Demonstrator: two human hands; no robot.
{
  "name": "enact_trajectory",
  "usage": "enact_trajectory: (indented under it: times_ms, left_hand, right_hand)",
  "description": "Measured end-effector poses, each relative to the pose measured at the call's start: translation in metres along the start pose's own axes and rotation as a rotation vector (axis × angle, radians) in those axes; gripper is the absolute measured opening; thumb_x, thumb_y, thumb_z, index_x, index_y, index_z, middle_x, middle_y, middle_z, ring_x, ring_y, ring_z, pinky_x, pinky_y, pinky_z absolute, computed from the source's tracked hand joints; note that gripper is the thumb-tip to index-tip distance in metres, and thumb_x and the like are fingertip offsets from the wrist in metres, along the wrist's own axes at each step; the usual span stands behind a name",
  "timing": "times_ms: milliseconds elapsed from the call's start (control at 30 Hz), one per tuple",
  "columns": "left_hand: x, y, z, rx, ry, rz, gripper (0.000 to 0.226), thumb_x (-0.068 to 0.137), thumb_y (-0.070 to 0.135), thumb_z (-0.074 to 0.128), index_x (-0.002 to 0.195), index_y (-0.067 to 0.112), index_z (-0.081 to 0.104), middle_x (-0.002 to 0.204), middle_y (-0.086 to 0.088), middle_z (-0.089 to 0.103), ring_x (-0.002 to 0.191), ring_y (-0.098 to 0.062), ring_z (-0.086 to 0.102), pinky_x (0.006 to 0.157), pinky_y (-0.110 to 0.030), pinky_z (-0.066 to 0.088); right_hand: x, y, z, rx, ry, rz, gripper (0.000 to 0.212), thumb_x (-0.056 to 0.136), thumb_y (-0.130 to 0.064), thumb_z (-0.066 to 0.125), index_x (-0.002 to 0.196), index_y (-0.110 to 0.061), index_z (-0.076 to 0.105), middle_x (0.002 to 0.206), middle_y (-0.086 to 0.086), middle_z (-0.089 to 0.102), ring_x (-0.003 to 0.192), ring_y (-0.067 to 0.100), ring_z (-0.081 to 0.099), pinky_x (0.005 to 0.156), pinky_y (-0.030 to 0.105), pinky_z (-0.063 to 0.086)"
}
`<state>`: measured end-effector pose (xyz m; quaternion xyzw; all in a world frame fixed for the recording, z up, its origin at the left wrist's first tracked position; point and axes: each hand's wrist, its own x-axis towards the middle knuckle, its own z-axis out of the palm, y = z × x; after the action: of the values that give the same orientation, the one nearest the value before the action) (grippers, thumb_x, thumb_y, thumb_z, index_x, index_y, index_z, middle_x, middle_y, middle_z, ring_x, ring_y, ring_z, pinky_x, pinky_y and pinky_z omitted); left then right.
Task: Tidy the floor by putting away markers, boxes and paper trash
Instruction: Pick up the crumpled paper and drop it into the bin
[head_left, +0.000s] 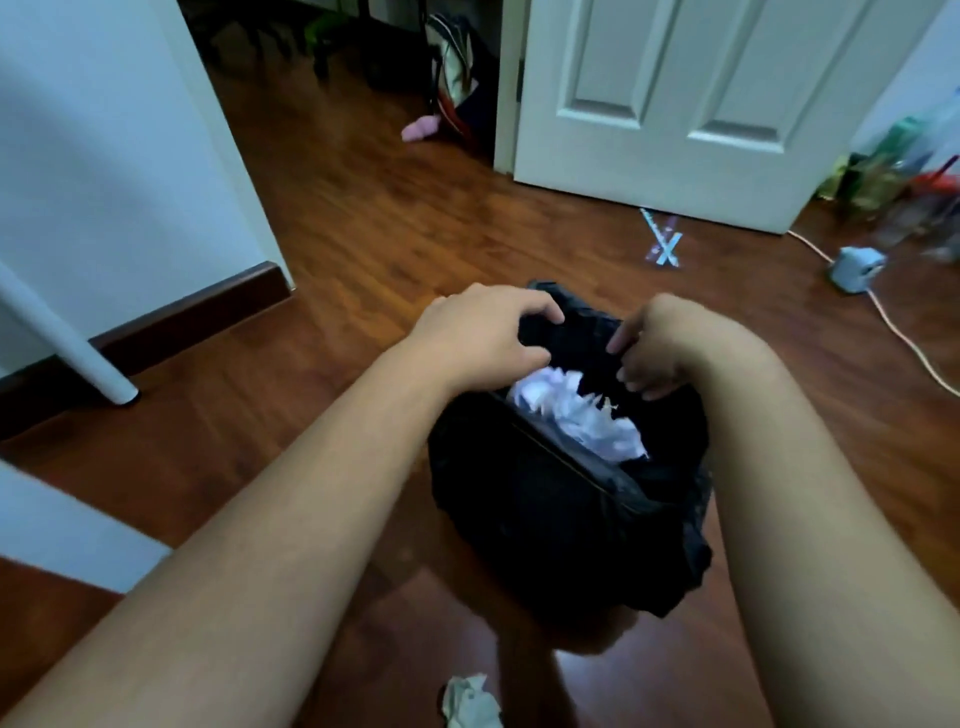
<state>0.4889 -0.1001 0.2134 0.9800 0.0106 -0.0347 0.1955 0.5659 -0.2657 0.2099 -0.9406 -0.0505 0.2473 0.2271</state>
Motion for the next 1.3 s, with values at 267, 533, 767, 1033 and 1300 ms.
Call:
enact_trajectory:
  times_ms: [267,533,767,1033,1300]
  left_hand:
    - [-0.063,-0.052,-0.005,-0.122,0.147,-0.122,0.013,0.080,0.013,0.058,0.078,0.017,0.070,0.071,0.005,0.065,0.073,-0.010,0.061,0.066,-0.018,0.042]
    - [-0.196,-0.192,0.161,-0.251,-0.762,-0.823,0.014,0.091,0.022,0.054,0.090,0.011,0.063,0.105,-0.011,0.069,0.079,-0.025,0.063,0.060,-0.025,0.050]
    - [-0.270,-0.263,0.222,0.144,-0.338,-0.987,0.066,0.078,0.034,0.070,0.136,0.030,0.039,0.141,-0.008,0.031,0.127,-0.031,0.038,0.095,-0.046,0.042]
    - [-0.275,-0.285,0.236,-0.071,-0.294,-0.984,0.014,0.083,0.008,0.059,0.089,0.019,0.052,0.109,-0.011,0.054,0.094,-0.030,0.061,0.075,-0.028,0.043]
    - [-0.167,-0.204,0.141,-0.367,-0.023,-0.504,0.033,0.082,0.012,0.068,0.113,0.012,0.054,0.105,-0.004,0.064,0.099,-0.021,0.060,0.083,-0.024,0.041]
  right_hand:
    - [-0.070,-0.071,0.017,0.047,-0.321,-0.586,0.014,0.084,0.000,0.066,0.089,-0.012,0.066,0.079,0.009,0.071,0.067,0.016,0.073,0.052,0.028,0.059]
    - [-0.051,-0.050,0.254,-0.537,-0.913,-0.353,0.032,0.083,-0.007,0.069,0.113,-0.003,0.060,0.075,0.010,0.060,0.074,0.026,0.064,0.042,0.028,0.053]
    - [-0.052,0.039,0.341,-0.967,-0.757,-0.425,0.094,0.069,-0.029,0.081,0.145,-0.025,0.026,0.144,0.011,0.029,0.124,0.032,0.047,0.091,0.036,0.045]
    - [-0.040,0.052,0.352,-0.788,-0.686,-0.462,0.034,0.084,-0.014,0.063,0.117,-0.014,0.058,0.115,0.005,0.052,0.107,0.026,0.057,0.089,0.032,0.048]
    - [-0.026,-0.074,0.253,-0.444,-0.318,-0.594,0.017,0.080,-0.013,0.066,0.096,-0.010,0.070,0.099,0.014,0.072,0.096,0.029,0.067,0.080,0.028,0.053]
